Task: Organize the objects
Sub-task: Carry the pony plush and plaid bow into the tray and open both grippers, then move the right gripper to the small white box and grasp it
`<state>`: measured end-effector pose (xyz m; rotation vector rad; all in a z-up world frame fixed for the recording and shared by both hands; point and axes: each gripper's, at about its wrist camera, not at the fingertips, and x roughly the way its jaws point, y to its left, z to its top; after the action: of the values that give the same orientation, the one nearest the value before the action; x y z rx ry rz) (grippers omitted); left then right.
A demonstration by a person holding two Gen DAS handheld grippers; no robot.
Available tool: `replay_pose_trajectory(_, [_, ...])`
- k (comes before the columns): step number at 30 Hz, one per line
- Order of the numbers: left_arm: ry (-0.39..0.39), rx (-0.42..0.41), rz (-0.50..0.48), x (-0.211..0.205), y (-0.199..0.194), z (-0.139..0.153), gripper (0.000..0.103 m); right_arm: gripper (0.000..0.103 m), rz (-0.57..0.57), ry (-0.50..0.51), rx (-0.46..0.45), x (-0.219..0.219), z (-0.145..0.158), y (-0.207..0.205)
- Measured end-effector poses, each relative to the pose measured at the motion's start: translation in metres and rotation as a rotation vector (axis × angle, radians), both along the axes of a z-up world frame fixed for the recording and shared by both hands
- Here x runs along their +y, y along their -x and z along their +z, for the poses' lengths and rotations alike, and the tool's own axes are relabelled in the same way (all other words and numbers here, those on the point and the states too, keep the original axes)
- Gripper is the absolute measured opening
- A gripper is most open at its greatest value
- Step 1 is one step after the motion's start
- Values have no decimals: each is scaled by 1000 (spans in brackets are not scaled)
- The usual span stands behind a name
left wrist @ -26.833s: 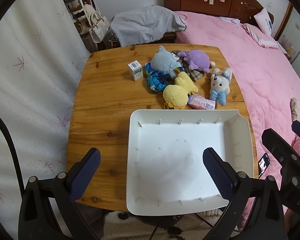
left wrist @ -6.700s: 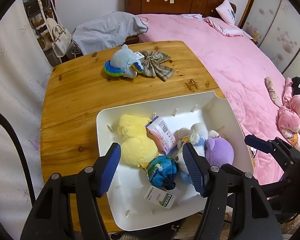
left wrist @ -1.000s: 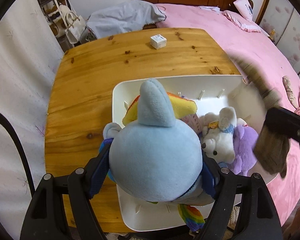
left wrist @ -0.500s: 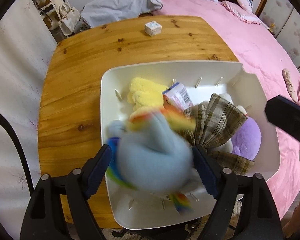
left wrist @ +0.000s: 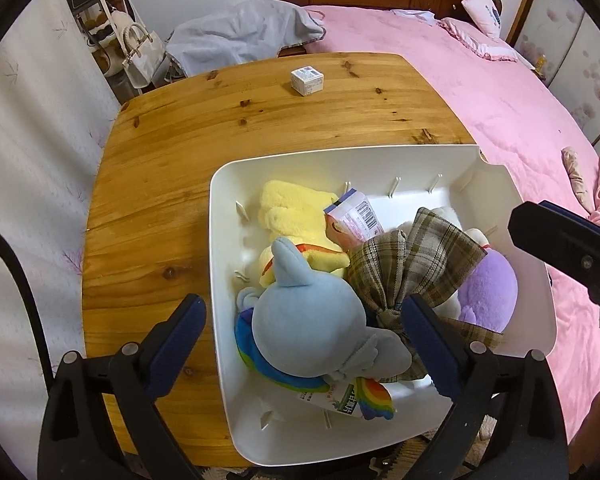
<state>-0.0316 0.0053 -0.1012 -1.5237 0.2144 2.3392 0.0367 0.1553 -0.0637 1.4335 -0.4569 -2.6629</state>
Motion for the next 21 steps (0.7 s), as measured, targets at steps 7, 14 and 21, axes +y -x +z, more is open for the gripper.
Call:
replay_pose_trajectory(7, [-4,-1,13,-5,2,0,99,65,6,-47,0,-4,5,11])
replay_pose_trajectory(14, [20,20,21,-11,5,8,99,65,34,-124,34,-8,28,31])
replay_pose_trajectory(21, [1,63,52,-24,17,39,99,65,52,-205,108,-4,74,72])
